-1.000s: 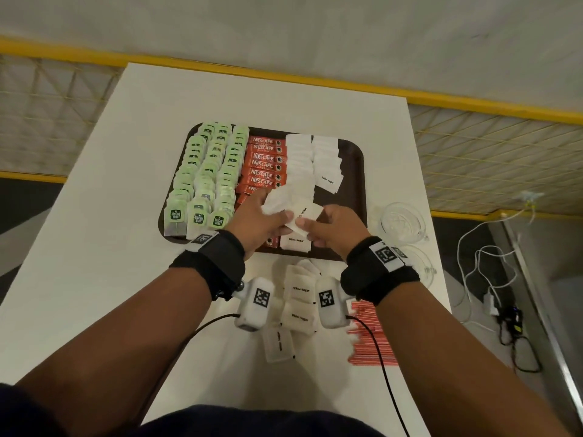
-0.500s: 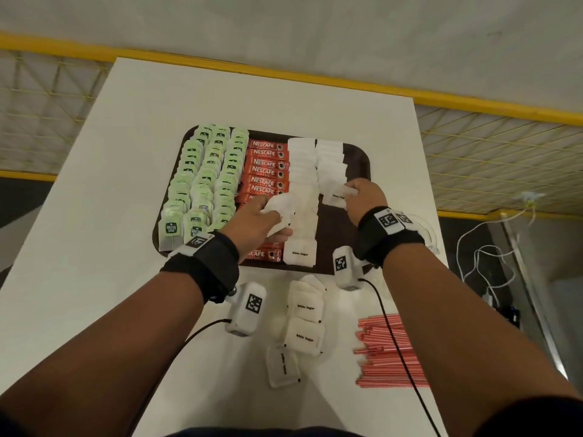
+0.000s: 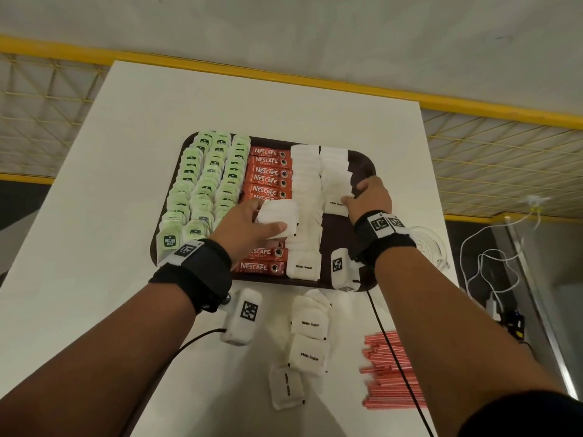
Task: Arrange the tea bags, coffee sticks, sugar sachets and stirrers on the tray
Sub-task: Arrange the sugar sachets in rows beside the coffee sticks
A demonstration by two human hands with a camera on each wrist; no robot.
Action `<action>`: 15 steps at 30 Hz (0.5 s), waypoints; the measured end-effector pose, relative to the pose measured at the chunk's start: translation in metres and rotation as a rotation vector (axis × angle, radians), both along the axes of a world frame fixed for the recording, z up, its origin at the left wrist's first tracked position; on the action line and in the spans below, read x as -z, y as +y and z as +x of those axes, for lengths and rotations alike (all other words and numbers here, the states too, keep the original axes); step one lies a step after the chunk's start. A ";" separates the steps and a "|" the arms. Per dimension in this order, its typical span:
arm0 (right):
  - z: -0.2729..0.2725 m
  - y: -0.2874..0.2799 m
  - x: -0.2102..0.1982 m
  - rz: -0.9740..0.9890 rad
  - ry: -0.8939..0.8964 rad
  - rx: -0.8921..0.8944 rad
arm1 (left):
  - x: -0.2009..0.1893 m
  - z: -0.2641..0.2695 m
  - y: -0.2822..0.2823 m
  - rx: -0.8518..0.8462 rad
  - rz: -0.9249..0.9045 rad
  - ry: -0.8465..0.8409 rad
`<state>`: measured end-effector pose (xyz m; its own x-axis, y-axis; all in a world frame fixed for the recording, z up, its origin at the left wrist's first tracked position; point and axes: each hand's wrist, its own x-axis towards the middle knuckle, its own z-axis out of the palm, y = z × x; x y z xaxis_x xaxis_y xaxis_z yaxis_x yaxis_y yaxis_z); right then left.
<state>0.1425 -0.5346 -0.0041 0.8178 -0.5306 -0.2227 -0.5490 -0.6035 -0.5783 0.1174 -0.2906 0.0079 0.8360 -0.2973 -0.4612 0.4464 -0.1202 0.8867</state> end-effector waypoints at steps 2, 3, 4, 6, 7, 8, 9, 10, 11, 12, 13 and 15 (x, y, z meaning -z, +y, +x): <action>-0.005 0.008 -0.010 0.028 -0.052 -0.057 | 0.001 0.001 -0.003 -0.034 -0.031 0.012; -0.010 0.013 -0.015 0.088 -0.044 -0.116 | 0.002 0.001 -0.006 -0.057 -0.047 0.018; -0.015 0.019 -0.021 0.193 -0.016 -0.175 | 0.001 0.002 -0.008 -0.077 -0.064 0.025; -0.028 0.031 -0.030 0.453 0.077 -0.275 | 0.001 0.003 -0.014 -0.099 -0.099 0.030; -0.034 0.035 -0.031 0.544 0.108 -0.318 | 0.001 0.003 -0.017 -0.095 -0.106 0.023; -0.039 0.038 -0.029 0.602 0.113 -0.340 | 0.000 0.003 -0.019 -0.087 -0.105 0.014; -0.043 0.039 -0.027 0.637 0.094 -0.334 | -0.001 0.003 -0.022 -0.076 -0.103 0.006; -0.045 0.039 -0.023 0.652 0.063 -0.311 | -0.002 0.003 -0.025 -0.063 -0.107 0.004; -0.047 0.039 -0.019 0.667 0.035 -0.282 | -0.002 0.002 -0.027 -0.050 -0.116 0.009; -0.049 0.037 -0.015 0.682 0.014 -0.245 | -0.003 0.002 -0.029 -0.037 -0.129 0.016; -0.050 0.035 -0.012 0.699 0.001 -0.212 | -0.003 0.002 -0.030 -0.036 -0.138 0.025; -0.051 0.028 -0.008 0.717 -0.023 -0.155 | -0.004 0.001 -0.032 -0.058 -0.138 0.034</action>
